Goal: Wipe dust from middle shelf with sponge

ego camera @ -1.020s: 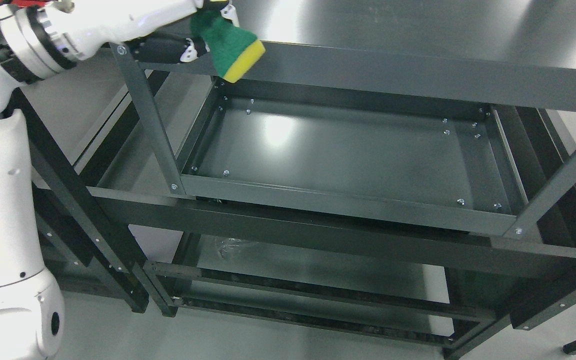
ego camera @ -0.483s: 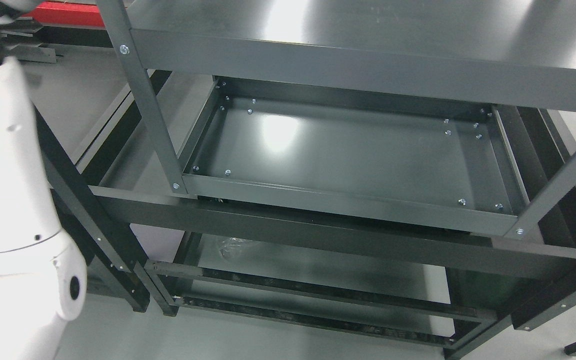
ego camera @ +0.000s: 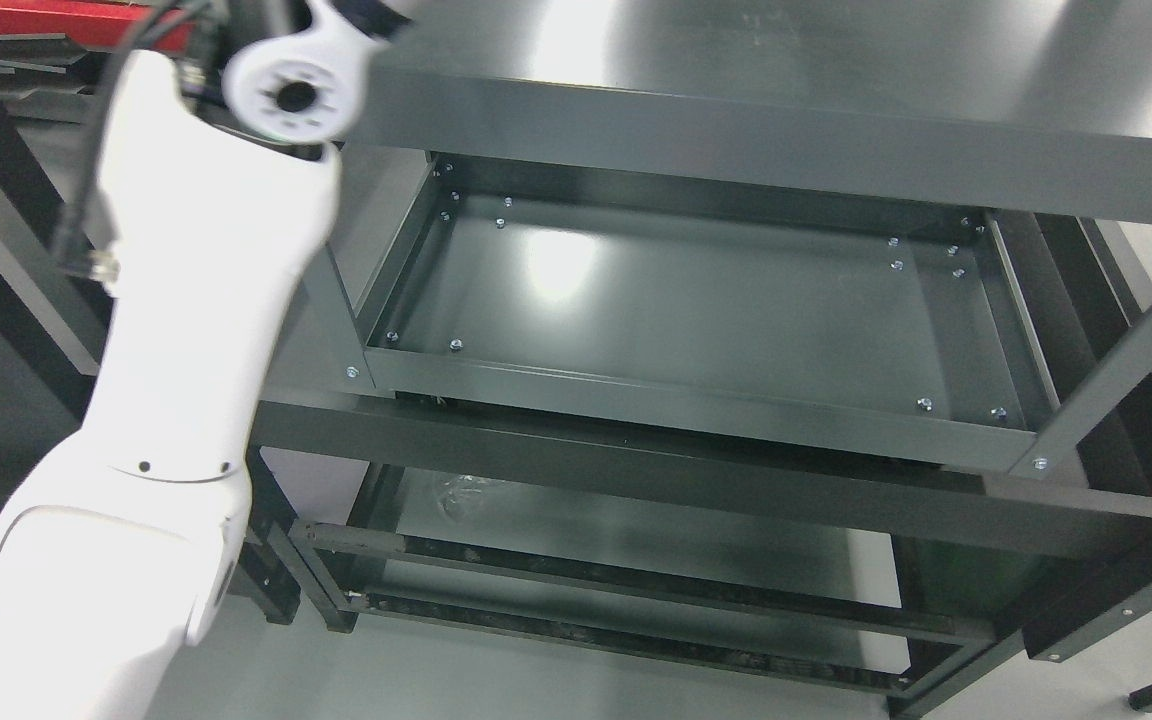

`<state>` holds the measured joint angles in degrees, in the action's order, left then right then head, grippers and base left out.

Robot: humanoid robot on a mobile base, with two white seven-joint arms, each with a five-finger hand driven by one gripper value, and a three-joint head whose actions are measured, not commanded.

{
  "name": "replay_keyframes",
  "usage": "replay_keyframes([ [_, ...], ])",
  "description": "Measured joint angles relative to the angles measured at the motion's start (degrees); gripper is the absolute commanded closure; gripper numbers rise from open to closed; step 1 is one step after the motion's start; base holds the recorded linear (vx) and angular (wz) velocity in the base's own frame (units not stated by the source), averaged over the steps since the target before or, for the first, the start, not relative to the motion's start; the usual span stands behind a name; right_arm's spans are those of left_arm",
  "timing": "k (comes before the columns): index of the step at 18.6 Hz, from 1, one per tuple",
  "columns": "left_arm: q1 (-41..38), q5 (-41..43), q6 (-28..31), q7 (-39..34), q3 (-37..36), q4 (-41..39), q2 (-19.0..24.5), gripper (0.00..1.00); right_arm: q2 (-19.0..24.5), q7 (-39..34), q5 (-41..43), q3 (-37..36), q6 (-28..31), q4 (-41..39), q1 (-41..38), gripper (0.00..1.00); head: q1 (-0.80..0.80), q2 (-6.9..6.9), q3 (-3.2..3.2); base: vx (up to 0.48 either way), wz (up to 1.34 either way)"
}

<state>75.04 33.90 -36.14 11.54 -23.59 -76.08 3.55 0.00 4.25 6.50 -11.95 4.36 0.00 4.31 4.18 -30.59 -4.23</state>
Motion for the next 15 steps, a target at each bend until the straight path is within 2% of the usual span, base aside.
replay_keyframes([
  [7,0.6,5.3,1.3,1.9,-14.3,1.8,-1.7,1.0,0.0,0.0,0.0,0.0,0.0,0.0,0.0,0.0,0.0,0.0,0.0,0.0,0.0],
  [13,1.2,10.8,1.7,5.3,-15.0,2.9,-2.6,1.0,0.0,0.0,0.0,0.0,0.0,0.0,0.0,0.0,0.0,0.0,0.0,0.0,0.0],
  [15,1.4,11.8,-0.3,7.3,-13.8,3.1,-2.7,1.0,0.0,0.0,0.0,0.0,0.0,0.0,0.0,0.0,0.0,0.0,0.0,0.0,0.0],
])
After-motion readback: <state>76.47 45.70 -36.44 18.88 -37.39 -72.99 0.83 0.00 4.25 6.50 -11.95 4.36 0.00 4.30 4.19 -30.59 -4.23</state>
